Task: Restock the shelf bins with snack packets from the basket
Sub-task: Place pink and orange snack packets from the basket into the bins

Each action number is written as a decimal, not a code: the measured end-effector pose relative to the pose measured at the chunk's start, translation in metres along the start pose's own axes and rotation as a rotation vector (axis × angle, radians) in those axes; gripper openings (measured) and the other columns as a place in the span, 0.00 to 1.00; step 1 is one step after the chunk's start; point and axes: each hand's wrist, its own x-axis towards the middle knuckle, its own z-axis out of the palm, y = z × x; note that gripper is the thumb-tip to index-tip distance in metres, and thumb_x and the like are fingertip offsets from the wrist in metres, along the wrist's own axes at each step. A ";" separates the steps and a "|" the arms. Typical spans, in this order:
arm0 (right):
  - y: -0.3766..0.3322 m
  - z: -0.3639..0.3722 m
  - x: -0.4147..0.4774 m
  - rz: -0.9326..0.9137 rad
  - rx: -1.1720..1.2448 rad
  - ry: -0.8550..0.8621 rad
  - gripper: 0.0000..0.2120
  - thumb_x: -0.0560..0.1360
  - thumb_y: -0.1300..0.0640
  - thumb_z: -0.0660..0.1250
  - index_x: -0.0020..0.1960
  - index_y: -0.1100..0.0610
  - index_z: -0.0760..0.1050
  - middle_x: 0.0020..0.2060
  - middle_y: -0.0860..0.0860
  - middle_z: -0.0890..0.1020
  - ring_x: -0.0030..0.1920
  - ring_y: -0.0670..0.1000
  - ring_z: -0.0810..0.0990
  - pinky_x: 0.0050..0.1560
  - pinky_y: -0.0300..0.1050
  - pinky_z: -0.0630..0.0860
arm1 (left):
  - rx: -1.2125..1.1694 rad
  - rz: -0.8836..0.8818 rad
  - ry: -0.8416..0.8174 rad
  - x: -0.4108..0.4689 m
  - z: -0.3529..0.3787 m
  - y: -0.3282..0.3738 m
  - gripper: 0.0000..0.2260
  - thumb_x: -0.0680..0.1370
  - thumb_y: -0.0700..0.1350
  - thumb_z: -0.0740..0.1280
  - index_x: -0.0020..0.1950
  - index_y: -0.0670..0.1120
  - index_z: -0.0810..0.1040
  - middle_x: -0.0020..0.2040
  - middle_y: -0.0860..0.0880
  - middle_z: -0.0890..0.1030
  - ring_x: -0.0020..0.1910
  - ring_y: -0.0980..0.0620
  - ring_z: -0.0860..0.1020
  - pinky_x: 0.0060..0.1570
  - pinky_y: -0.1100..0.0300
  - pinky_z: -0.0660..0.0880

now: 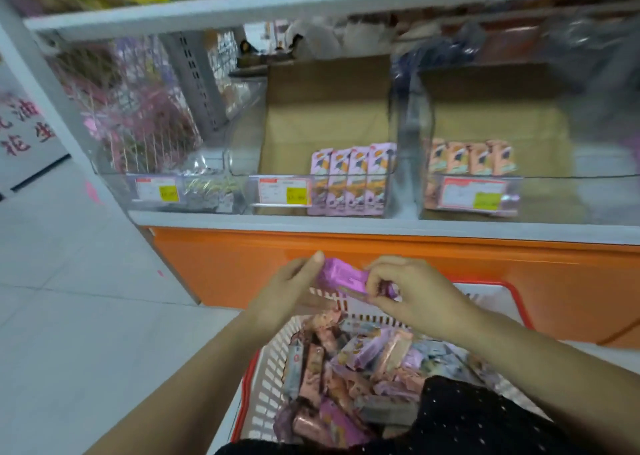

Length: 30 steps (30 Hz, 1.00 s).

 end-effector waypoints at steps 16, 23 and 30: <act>-0.006 -0.148 -0.105 0.339 0.281 0.734 0.17 0.69 0.60 0.74 0.45 0.45 0.69 0.46 0.46 0.77 0.44 0.41 0.75 0.43 0.33 0.72 | 0.037 0.367 -0.104 0.002 0.145 0.107 0.10 0.68 0.47 0.76 0.47 0.56 0.81 0.47 0.56 0.83 0.46 0.50 0.81 0.57 0.45 0.76; 0.006 -0.166 -0.122 0.505 1.048 1.036 0.11 0.73 0.61 0.70 0.47 0.52 0.68 0.47 0.53 0.77 0.45 0.49 0.79 0.51 0.50 0.78 | 0.037 0.519 0.020 0.021 0.227 0.138 0.10 0.72 0.42 0.74 0.47 0.51 0.76 0.48 0.50 0.80 0.48 0.50 0.80 0.54 0.54 0.77; 0.035 -0.195 -0.123 0.466 0.971 1.066 0.13 0.73 0.59 0.71 0.48 0.52 0.67 0.50 0.57 0.77 0.39 0.51 0.81 0.38 0.47 0.79 | 0.229 0.759 -0.103 0.043 0.279 0.157 0.11 0.71 0.39 0.73 0.47 0.53 0.76 0.51 0.47 0.78 0.47 0.51 0.81 0.50 0.53 0.79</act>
